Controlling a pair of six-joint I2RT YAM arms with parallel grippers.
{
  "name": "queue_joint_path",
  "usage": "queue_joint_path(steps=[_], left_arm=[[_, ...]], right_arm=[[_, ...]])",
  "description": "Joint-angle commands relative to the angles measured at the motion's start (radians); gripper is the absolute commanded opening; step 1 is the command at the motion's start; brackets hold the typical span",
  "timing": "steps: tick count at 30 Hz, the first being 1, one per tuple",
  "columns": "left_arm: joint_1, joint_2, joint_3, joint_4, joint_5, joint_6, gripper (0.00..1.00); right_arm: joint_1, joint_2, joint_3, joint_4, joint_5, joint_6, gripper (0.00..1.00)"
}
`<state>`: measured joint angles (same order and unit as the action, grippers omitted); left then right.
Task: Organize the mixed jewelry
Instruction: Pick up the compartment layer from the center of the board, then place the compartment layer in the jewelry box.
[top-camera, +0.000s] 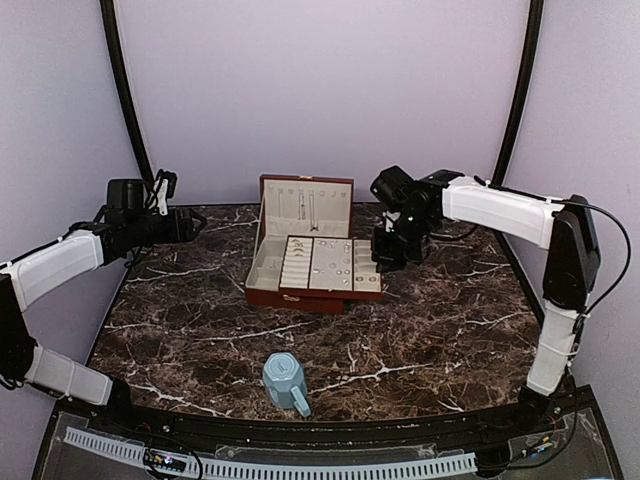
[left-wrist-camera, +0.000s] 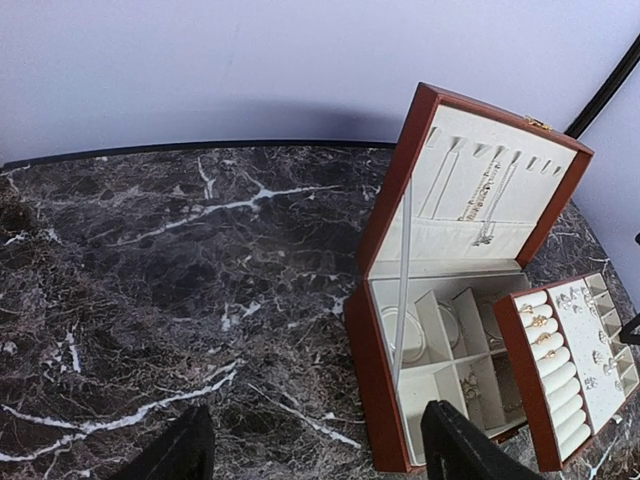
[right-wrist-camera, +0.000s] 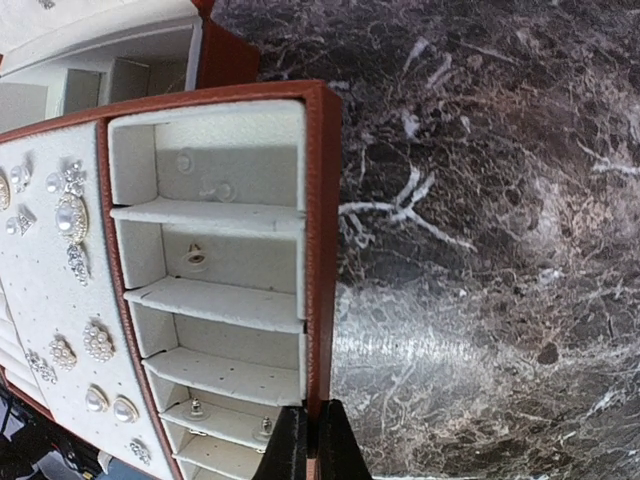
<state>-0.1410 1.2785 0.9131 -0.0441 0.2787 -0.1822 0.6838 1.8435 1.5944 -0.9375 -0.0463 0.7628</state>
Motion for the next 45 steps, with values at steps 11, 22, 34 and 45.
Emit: queue_joint_path(steps=[11, 22, 34, 45], left_arm=[[-0.032, -0.053, -0.010, -0.001, -0.106, 0.069, 0.75], [-0.053, -0.056, -0.007, -0.003, -0.134, 0.084, 0.76], [-0.063, -0.060, -0.005, -0.009, -0.149, 0.092, 0.77], [-0.063, -0.055, -0.006, -0.002, -0.140, 0.085, 0.77]], right_arm=[[-0.007, 0.285, 0.429, -0.134, 0.004, 0.062, 0.00], [0.012, 0.379, 0.527, -0.176, 0.003, 0.131, 0.00], [0.045, 0.493, 0.669, -0.213, 0.015, 0.142, 0.00], [0.066, 0.490, 0.677, -0.214, 0.029, 0.142, 0.00]])
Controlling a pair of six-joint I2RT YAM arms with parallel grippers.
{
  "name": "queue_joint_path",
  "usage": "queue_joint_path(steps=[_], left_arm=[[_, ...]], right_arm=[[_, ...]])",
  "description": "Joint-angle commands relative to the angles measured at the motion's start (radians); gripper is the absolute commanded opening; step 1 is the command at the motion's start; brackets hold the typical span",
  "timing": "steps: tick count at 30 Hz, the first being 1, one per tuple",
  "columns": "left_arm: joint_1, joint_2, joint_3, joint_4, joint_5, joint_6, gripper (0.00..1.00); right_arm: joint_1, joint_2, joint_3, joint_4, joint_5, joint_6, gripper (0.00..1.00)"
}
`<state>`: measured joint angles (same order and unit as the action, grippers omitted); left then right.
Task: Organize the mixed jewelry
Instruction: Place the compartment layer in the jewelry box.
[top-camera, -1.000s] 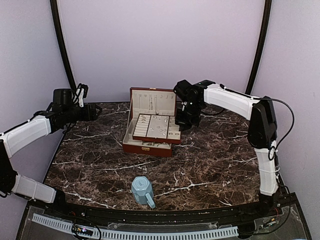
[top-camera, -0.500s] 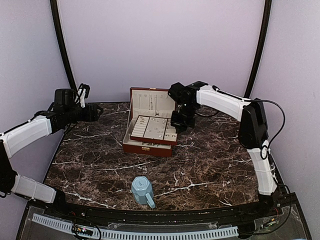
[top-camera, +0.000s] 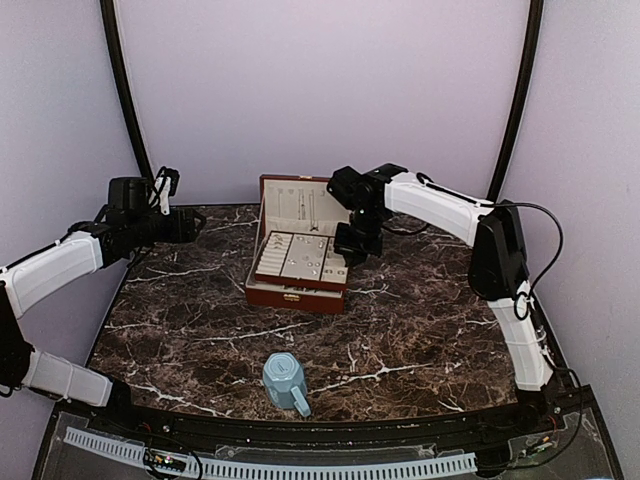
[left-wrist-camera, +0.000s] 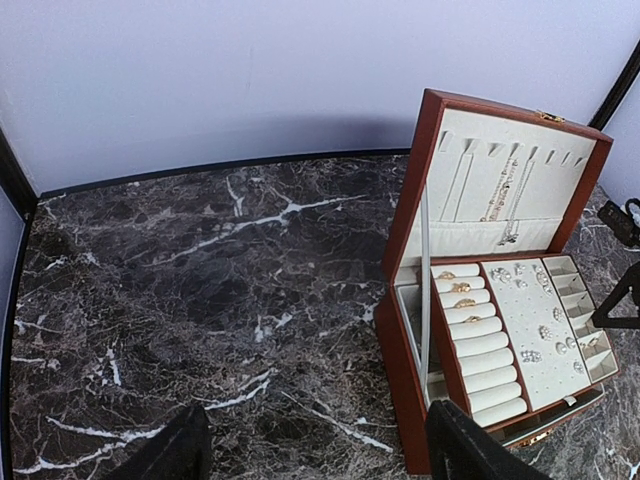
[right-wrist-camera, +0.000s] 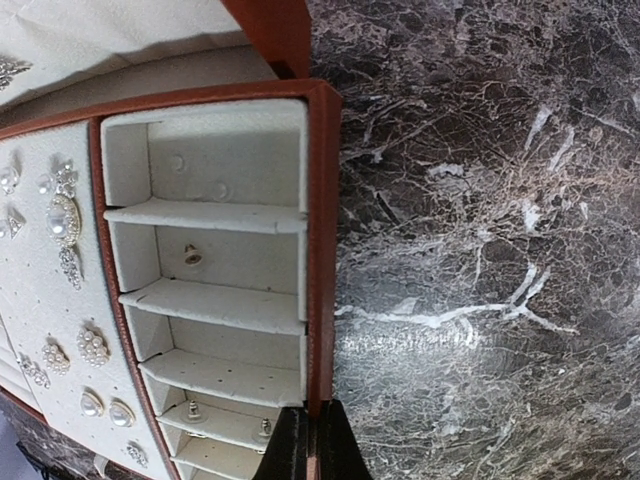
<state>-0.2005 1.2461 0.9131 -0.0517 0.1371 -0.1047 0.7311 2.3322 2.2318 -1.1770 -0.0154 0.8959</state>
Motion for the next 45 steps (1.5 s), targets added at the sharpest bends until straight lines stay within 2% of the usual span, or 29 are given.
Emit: queue_joint_path(steps=[1, 9, 45], left_arm=[[-0.004, -0.021, -0.005, 0.006, 0.002, 0.007, 0.76], [-0.004, -0.018, -0.006, 0.008, 0.003, 0.007, 0.77], [-0.004, -0.003, -0.008, 0.009, 0.010, 0.002, 0.77]], right_arm=[[0.020, -0.003, 0.038, 0.029, -0.010, 0.008, 0.00], [0.021, -0.065, -0.026, 0.060, -0.043, 0.025, 0.00], [0.045, -0.062, -0.005, 0.043, -0.025, 0.049, 0.00]])
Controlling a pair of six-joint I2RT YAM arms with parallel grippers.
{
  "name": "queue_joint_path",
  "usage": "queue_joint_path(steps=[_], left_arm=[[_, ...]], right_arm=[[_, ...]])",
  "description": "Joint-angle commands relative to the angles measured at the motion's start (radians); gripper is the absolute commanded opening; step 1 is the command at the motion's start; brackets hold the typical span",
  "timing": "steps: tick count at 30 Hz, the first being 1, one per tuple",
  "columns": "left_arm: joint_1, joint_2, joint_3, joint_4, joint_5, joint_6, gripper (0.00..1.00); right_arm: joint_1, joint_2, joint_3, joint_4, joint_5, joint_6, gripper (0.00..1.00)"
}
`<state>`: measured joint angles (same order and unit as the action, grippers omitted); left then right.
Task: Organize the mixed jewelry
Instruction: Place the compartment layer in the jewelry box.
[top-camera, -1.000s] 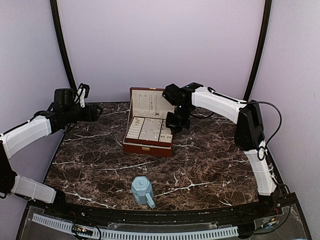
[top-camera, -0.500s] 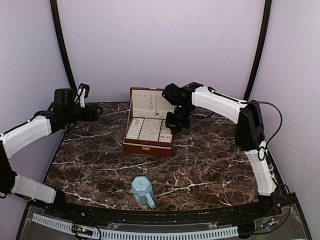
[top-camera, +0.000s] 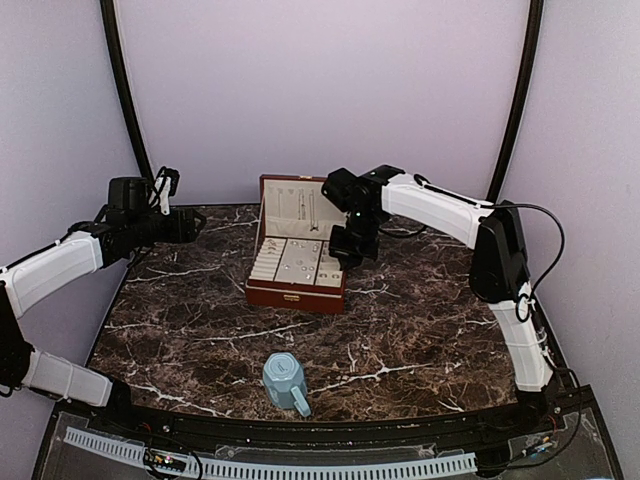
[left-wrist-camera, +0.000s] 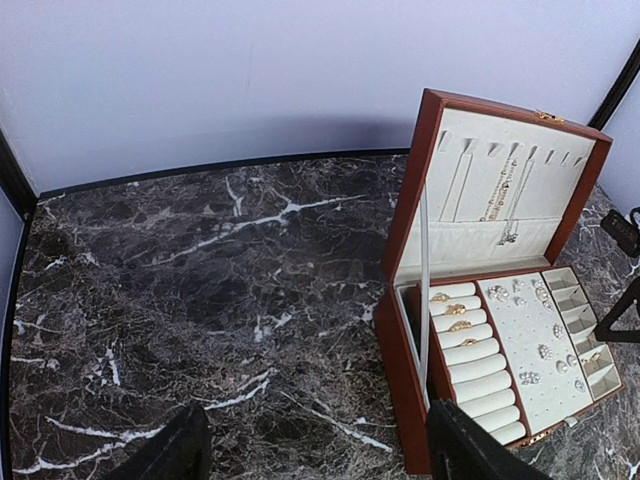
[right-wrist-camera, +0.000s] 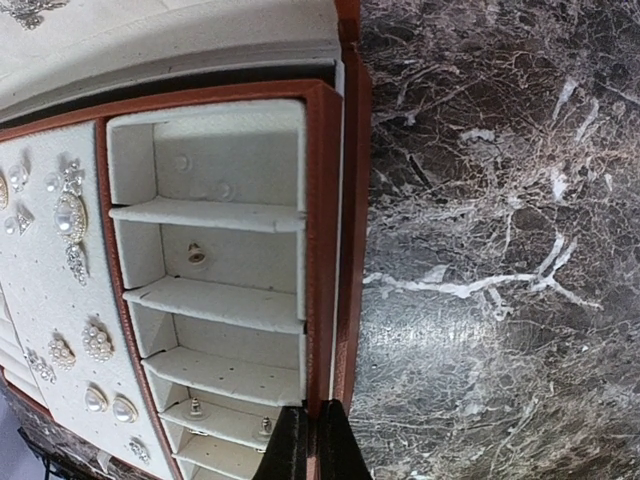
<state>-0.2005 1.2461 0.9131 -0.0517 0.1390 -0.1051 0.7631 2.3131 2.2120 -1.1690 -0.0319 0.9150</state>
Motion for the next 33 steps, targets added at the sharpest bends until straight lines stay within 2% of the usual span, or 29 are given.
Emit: queue_joint_path(steps=[1, 10, 33], left_arm=[[-0.004, -0.003, -0.008, 0.009, 0.009, 0.002, 0.77], [-0.004, -0.003, -0.008, 0.008, 0.005, 0.002, 0.77], [-0.004, 0.003, -0.010, 0.012, 0.016, -0.004, 0.77]], right_arm=[[0.013, -0.039, 0.014, 0.036, -0.004, 0.036, 0.00], [0.012, -0.022, 0.015, 0.046, 0.027, 0.079, 0.00], [0.021, 0.033, 0.043, 0.046, 0.048, 0.047, 0.00]])
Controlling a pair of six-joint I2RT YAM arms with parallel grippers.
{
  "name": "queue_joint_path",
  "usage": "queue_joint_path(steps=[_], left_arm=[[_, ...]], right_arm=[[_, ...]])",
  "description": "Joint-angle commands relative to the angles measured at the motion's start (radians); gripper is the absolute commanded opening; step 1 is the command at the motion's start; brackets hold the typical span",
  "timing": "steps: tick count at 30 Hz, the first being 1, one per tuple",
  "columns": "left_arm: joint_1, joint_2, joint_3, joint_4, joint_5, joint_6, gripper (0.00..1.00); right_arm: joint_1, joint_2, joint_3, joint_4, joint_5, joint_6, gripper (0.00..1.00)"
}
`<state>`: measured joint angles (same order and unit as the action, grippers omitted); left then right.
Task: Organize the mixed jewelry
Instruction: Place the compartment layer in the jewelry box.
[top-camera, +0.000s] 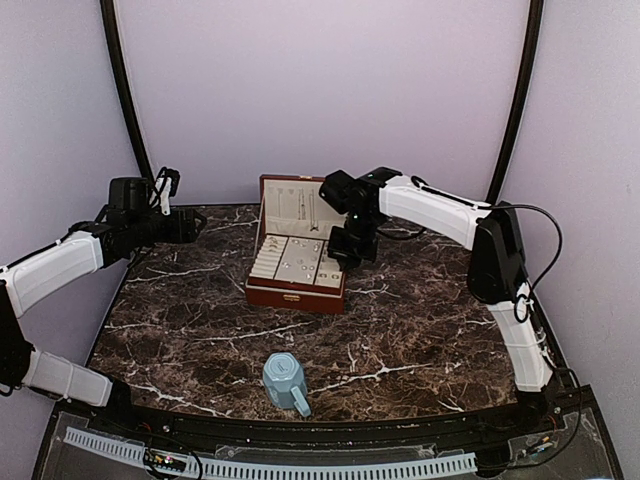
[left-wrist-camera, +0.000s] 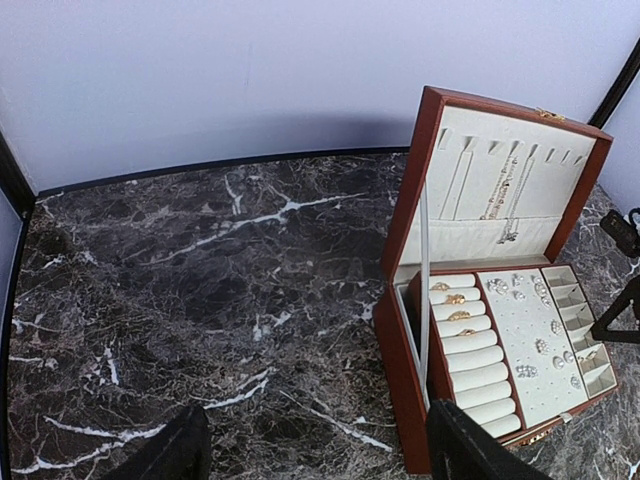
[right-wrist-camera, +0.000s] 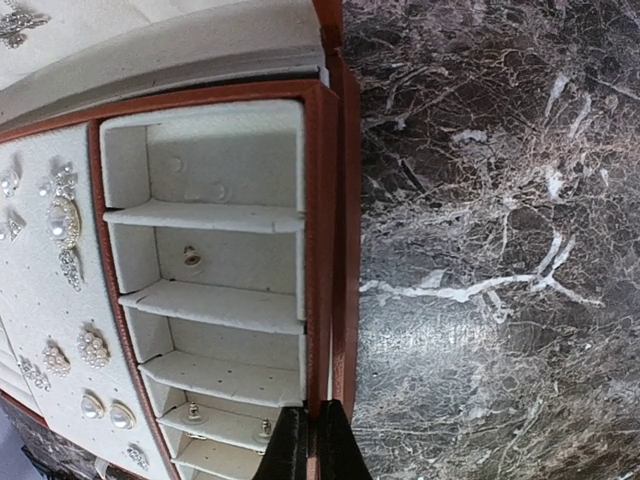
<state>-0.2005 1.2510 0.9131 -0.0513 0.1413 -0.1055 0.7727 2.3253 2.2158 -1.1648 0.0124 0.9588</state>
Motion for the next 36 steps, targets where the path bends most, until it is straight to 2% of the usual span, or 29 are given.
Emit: queue_joint_path(steps=[1, 11, 36], left_arm=[[-0.004, -0.002, -0.010, 0.011, 0.012, -0.003, 0.77], [-0.004, -0.007, -0.011, 0.011, 0.015, -0.005, 0.77], [-0.004, -0.013, -0.013, 0.014, 0.020, -0.010, 0.77]], right_arm=[[0.013, 0.024, 0.045, 0.042, 0.003, 0.001, 0.00], [0.019, 0.050, 0.069, 0.038, 0.006, 0.001, 0.00], [-0.003, -0.023, 0.045, -0.049, 0.036, -0.061, 0.00]])
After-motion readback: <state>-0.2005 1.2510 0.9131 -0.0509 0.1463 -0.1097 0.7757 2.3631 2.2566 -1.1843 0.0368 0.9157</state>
